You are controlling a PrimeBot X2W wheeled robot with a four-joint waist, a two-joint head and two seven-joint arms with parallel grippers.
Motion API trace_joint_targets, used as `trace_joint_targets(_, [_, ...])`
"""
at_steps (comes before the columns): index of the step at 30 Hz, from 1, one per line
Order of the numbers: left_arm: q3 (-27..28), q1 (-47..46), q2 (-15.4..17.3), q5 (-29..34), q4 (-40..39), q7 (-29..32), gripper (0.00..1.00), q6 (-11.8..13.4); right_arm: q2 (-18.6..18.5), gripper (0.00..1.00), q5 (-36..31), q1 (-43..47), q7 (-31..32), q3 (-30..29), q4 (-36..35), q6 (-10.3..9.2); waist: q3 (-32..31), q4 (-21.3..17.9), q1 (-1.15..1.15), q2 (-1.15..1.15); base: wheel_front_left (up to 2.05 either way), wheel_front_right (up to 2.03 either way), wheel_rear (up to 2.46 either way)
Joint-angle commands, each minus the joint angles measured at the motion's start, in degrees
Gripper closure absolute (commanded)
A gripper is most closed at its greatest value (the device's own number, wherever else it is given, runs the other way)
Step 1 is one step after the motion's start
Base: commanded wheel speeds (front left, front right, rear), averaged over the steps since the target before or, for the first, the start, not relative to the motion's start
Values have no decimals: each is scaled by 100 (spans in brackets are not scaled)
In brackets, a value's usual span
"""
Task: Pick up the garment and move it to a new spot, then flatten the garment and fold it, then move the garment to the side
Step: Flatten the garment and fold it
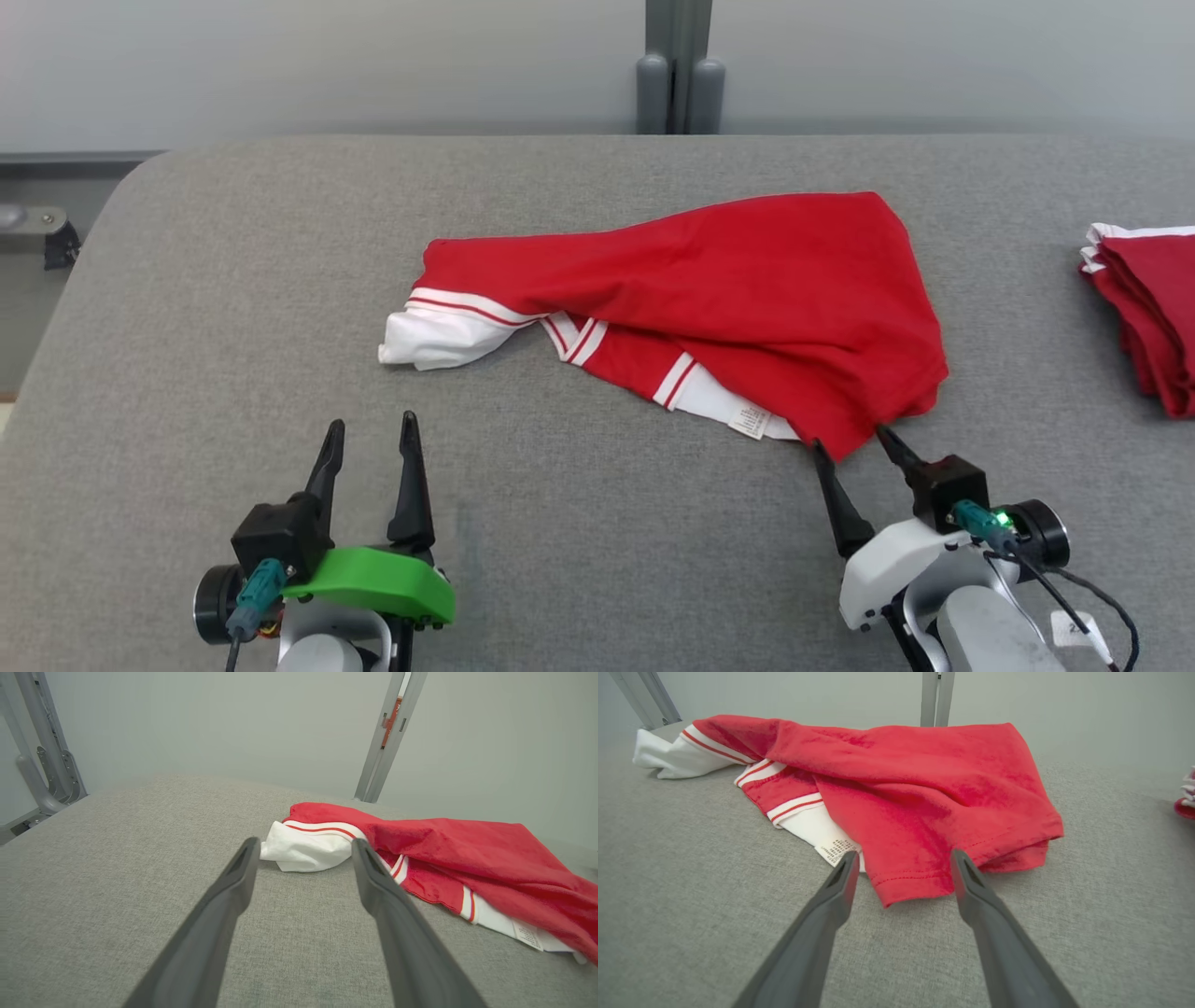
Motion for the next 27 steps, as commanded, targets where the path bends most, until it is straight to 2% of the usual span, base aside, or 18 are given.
trace_joint_targets(1, [-13, -124, 11, -38, -31, -2, 0, 28, -21, 0, -100, -169, -17, -99, 162, -6, 246, 303, 0, 0, 0, 0, 0])
trace_joint_targets(5, [-2, -142, 12, -73, -37, -2, 0, 63, -20, 0, -310, -404, -17, -331, 616, -6, 285, 435, 0, 0, 0, 0, 0])
trace_joint_targets(6, [-1, -140, 12, -79, -36, -2, 0, 69, -19, 38, -326, -468, -18, -392, 635, -6, 288, 451, 0, 0, 0, 0, 0])
trace_joint_targets(7, [-1, -140, 12, -87, -38, -2, 0, 74, -21, 63, -324, -511, -18, -467, 636, -6, 288, 461, 0, 0, 0, 0, 0])
trace_joint_targets(8, [1, -139, 12, -85, -38, -2, 0, 78, -21, 100, -421, -505, -18, -520, 699, -6, 284, 468, 0, 0, 0, 0, 0])
trace_joint_targets(13, [31, -94, 12, -82, -28, -2, 0, 108, -23, 100, -502, -545, -18, -742, 694, -6, 248, 372, 0, 0, 0, 0, 0])
trace_joint_targets(19, [42, -80, 12, -46, -39, -2, 0, 103, -21, 100, -370, -439, -18, -793, 227, -6, 239, 133, 0, 0, 0, 0, 0])
trace_joint_targets(23, [31, -51, 12, -37, -23, -2, 0, 113, -22, 100, -359, -278, -18, -836, -428, -6, 191, -20, 0, 0, 0, 0, 0])
trace_joint_targets(27, [78, 26, 13, -30, -13, -2, 0, 111, -23, 100, -638, 130, -17, -1030, -1631, -6, 93, -162, 0, 0, 0, 0, 0])
